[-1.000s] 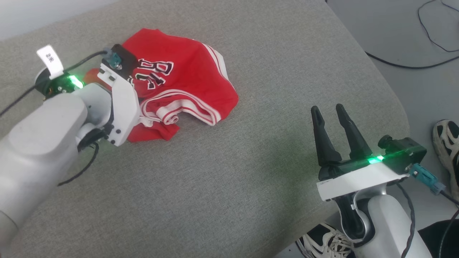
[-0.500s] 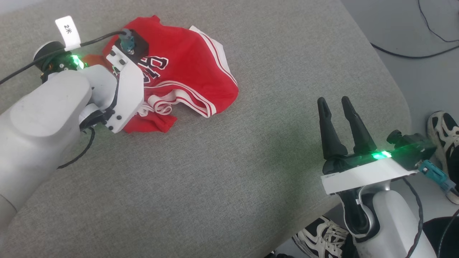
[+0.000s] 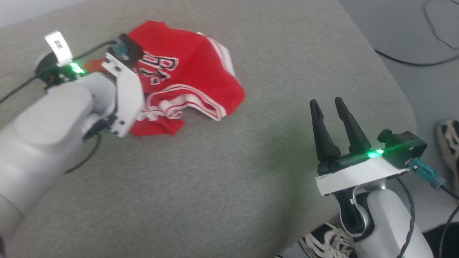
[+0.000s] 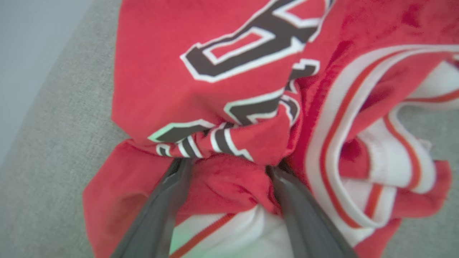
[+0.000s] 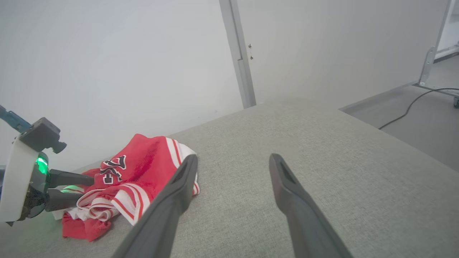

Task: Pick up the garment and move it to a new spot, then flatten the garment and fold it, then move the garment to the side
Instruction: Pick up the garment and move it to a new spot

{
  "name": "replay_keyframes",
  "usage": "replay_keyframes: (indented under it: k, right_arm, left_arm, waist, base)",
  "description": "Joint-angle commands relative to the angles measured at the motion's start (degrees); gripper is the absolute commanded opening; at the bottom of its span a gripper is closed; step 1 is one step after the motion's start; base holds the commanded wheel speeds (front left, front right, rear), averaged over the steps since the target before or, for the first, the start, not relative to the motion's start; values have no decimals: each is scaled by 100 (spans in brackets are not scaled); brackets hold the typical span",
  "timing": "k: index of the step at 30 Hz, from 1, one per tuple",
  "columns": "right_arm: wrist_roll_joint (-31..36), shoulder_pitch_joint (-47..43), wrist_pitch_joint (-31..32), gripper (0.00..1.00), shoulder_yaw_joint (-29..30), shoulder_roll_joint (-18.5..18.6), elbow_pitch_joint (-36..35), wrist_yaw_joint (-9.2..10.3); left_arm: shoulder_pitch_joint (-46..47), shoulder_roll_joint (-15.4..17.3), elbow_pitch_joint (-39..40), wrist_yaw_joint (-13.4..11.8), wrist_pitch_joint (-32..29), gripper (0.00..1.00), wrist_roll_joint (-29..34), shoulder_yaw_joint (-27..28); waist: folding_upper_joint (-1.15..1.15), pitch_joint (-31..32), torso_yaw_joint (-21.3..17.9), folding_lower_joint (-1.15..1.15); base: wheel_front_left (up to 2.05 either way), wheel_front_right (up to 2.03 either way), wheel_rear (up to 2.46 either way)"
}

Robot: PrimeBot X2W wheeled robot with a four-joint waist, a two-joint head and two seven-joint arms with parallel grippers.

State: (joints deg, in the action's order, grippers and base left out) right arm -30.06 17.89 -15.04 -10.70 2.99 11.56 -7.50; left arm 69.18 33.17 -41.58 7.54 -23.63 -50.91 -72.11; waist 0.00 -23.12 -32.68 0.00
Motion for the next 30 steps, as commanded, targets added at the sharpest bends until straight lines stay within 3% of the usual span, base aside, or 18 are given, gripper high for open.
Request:
replay_keyframes:
  k: [1,6,12,21,25,30]
  right_arm:
    - [112,25,-19,100,28,-18,34,1]
    - [491,-26,-19,100,167,-8,94,2]
    - [969,-167,-19,100,292,-8,196,2]
    - [1555,-467,-18,100,561,51,394,2]
    - [1680,-694,-18,100,807,216,448,3]
    - [1724,-1018,-18,100,1013,341,462,3]
  left_arm:
    - [-401,-73,-107,-8,156,100,-83,-192]
    - [-258,-495,51,-7,1003,100,-486,-41]
    - [-631,-721,50,-8,2050,100,-919,115]
    - [-1890,-983,-488,-8,3699,100,-1570,594]
    - [-2552,-1093,-773,-73,3889,100,-1576,1229]
    - [-3486,-1098,-513,-300,3885,100,-810,2370]
  waist:
    - [0,196,269,0]
    - [0,546,793,0]
    - [0,928,1455,0]
    - [0,1426,2446,0]
    - [0,1680,3022,0]
    - [0,1958,3520,0]
  base:
    - [0,0,0]
    - [0,0,0]
    - [0,0,0]
    - [0,0,0]
    - [0,0,0]
    - [0,0,0]
